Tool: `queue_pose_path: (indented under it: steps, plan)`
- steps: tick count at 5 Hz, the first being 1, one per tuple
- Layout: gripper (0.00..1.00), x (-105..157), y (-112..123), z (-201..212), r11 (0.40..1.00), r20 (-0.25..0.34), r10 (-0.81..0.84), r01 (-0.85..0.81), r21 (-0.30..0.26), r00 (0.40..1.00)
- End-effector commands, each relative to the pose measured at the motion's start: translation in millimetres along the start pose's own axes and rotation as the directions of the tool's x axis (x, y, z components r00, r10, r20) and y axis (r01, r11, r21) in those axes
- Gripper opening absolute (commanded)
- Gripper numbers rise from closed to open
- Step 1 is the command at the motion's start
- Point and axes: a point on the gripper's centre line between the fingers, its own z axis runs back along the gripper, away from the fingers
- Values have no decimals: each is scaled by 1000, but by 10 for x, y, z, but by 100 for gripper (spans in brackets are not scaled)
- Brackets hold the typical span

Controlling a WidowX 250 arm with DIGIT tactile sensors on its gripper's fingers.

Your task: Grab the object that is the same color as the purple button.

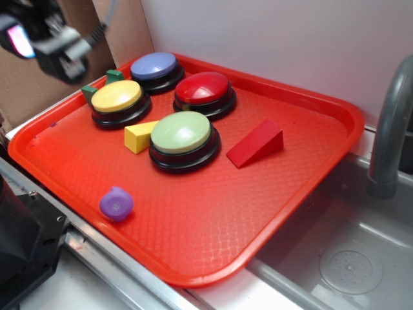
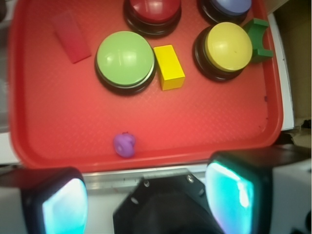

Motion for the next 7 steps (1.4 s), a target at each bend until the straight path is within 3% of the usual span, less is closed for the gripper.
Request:
queue_pose_path:
  steps: [1,3,4,6,7]
  plan:
    - [100,43,-112,-663,998,-112,-59,61,12,992]
    - [100,0,-85,-1130,998,-165,-59,60,0,984]
    - [100,-33,-68,-1309,998,-179,-65,59,-37,982]
    - [100,-72,-68,-1485,998,-209,-52,43,-49,977]
    - [18,-104,-39,-1499,999,-203,7,-15,-36,979]
